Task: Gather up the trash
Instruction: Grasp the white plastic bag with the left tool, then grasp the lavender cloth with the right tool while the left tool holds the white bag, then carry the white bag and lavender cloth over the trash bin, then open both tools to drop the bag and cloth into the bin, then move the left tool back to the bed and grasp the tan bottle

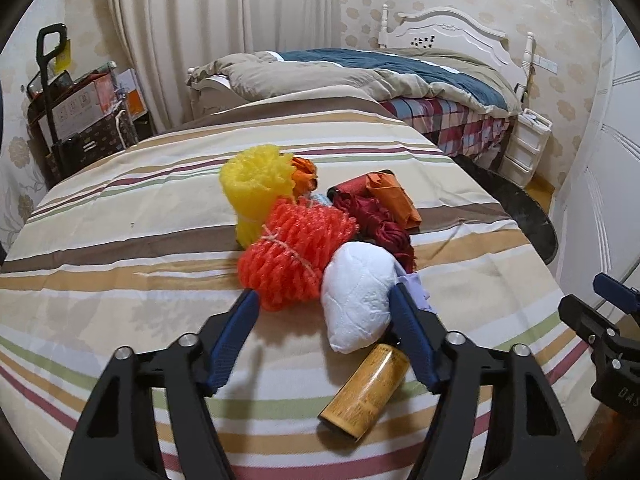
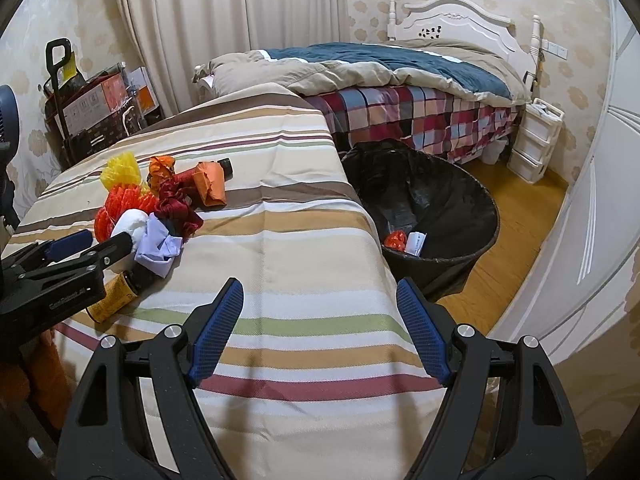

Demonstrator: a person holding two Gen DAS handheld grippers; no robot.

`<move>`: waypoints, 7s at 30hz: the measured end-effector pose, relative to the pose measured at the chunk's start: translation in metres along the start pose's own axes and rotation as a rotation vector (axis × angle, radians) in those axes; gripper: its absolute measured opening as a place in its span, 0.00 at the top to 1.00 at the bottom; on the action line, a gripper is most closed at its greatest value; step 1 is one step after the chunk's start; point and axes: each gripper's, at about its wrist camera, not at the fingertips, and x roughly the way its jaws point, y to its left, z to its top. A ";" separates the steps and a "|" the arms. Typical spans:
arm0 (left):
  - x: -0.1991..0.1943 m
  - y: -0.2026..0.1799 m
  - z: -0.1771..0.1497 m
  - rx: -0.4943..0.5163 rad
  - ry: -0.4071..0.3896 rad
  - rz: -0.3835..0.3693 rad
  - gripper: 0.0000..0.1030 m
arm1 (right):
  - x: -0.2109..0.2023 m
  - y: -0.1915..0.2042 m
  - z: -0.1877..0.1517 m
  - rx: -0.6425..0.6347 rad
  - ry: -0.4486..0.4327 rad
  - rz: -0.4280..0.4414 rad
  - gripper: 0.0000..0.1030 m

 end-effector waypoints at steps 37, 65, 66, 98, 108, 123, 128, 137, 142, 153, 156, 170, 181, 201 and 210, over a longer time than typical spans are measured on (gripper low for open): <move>-0.036 0.081 -0.014 -0.115 -0.071 0.072 0.74 | 0.026 0.095 0.025 -0.178 0.010 0.124 0.30; -0.047 0.069 -0.011 -0.124 -0.110 0.033 0.74 | 0.024 0.099 0.024 -0.187 0.052 0.170 0.70; -0.048 0.066 -0.010 -0.119 -0.114 0.027 0.74 | 0.021 0.096 0.025 -0.181 0.046 0.168 0.70; -0.012 -0.062 0.081 0.058 -0.191 -0.176 0.74 | 0.025 -0.050 0.092 0.045 -0.123 -0.065 0.70; 0.037 -0.108 0.107 0.081 -0.147 -0.195 0.74 | 0.050 -0.094 0.107 0.103 -0.118 -0.116 0.70; 0.084 -0.160 0.124 0.145 -0.098 -0.187 0.74 | 0.089 -0.134 0.109 0.157 -0.082 -0.144 0.70; 0.095 -0.169 0.128 0.148 -0.084 -0.180 0.74 | 0.099 -0.141 0.109 0.170 -0.073 -0.146 0.69; 0.106 -0.177 0.134 0.156 -0.069 -0.170 0.74 | 0.109 -0.149 0.112 0.185 -0.061 -0.152 0.69; 0.110 -0.180 0.133 0.161 -0.062 -0.169 0.71 | 0.111 -0.149 0.111 0.189 -0.057 -0.154 0.69; 0.107 -0.182 0.131 0.164 -0.085 -0.138 0.29 | 0.103 -0.156 0.108 0.204 -0.072 -0.188 0.50; 0.103 -0.179 0.133 0.152 -0.092 -0.112 0.25 | 0.098 -0.157 0.110 0.212 -0.081 -0.199 0.42; 0.061 -0.158 0.124 0.134 -0.121 -0.120 0.22 | 0.063 -0.142 0.103 0.193 -0.110 -0.211 0.25; 0.020 -0.134 0.095 0.134 -0.136 -0.115 0.22 | 0.027 -0.111 0.077 0.179 -0.115 -0.177 0.25; -0.034 -0.061 0.025 0.120 -0.139 -0.035 0.22 | -0.023 -0.048 0.023 0.086 -0.087 -0.090 0.25; -0.043 -0.036 0.006 0.113 -0.132 -0.009 0.22 | -0.029 -0.027 0.006 0.046 -0.080 -0.065 0.25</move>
